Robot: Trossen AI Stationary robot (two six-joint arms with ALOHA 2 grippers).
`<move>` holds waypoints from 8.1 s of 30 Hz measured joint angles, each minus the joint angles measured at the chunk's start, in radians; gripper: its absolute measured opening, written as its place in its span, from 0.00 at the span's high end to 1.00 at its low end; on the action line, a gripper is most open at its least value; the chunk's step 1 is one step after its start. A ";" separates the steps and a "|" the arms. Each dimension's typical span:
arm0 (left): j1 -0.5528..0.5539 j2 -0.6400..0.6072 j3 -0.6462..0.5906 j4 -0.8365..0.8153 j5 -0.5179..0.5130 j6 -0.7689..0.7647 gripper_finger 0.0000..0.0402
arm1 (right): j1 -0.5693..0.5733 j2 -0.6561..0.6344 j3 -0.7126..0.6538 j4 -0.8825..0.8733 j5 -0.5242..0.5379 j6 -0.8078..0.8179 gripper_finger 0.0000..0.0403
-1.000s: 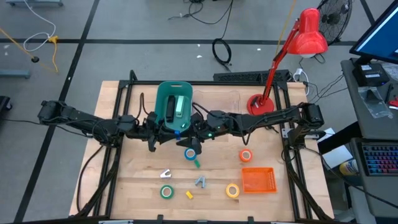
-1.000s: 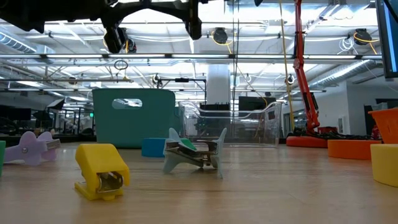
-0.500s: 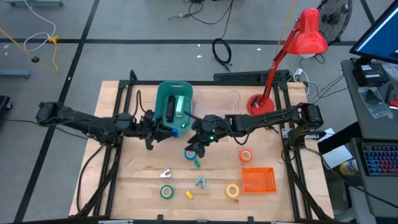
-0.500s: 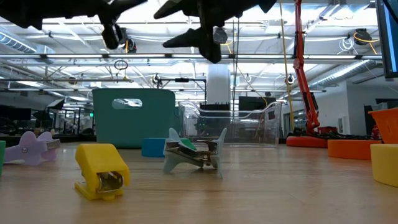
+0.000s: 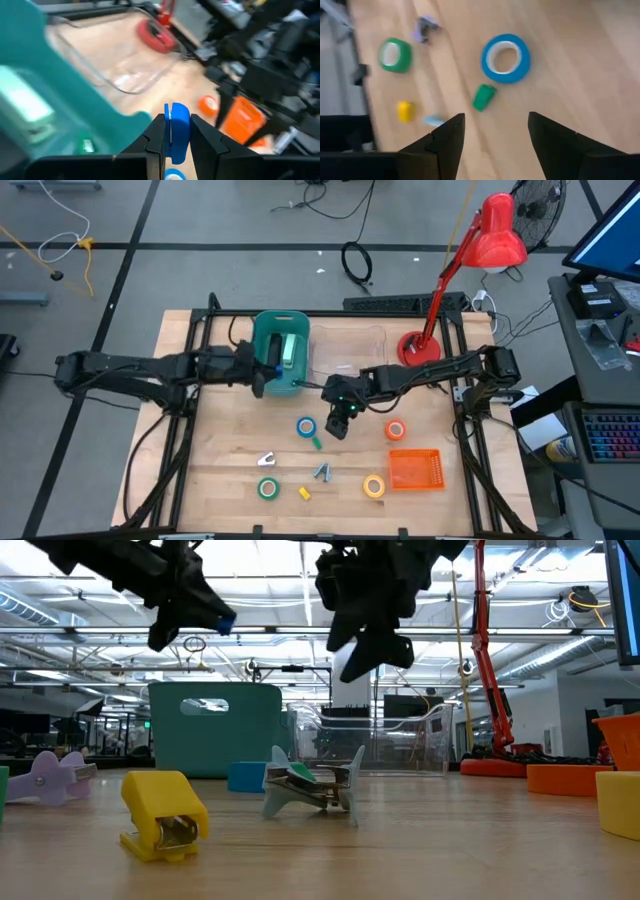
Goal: Pick and place Stapler, Stapler remover, tape
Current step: Put the mini blue stapler into the blue bin, then put the mini green stapler into the blue bin
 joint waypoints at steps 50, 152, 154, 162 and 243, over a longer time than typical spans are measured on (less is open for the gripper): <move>0.312 0.797 0.583 -0.754 0.263 0.550 0.85 | 0.023 -0.194 0.001 -0.092 0.369 -0.078 0.47; -0.037 -0.360 0.181 -0.580 0.295 0.424 0.47 | 0.106 0.015 0.001 0.339 0.128 0.160 0.48; -0.038 -0.360 0.181 -0.581 0.295 0.434 0.47 | 0.101 0.012 0.001 0.352 0.125 0.184 0.48; -0.038 -0.360 0.181 -0.581 0.277 0.453 0.47 | 0.151 0.012 0.069 0.321 0.215 0.104 0.48; -0.037 -0.357 0.181 -0.613 0.241 0.527 0.47 | 0.143 0.366 0.105 0.211 0.176 0.548 0.48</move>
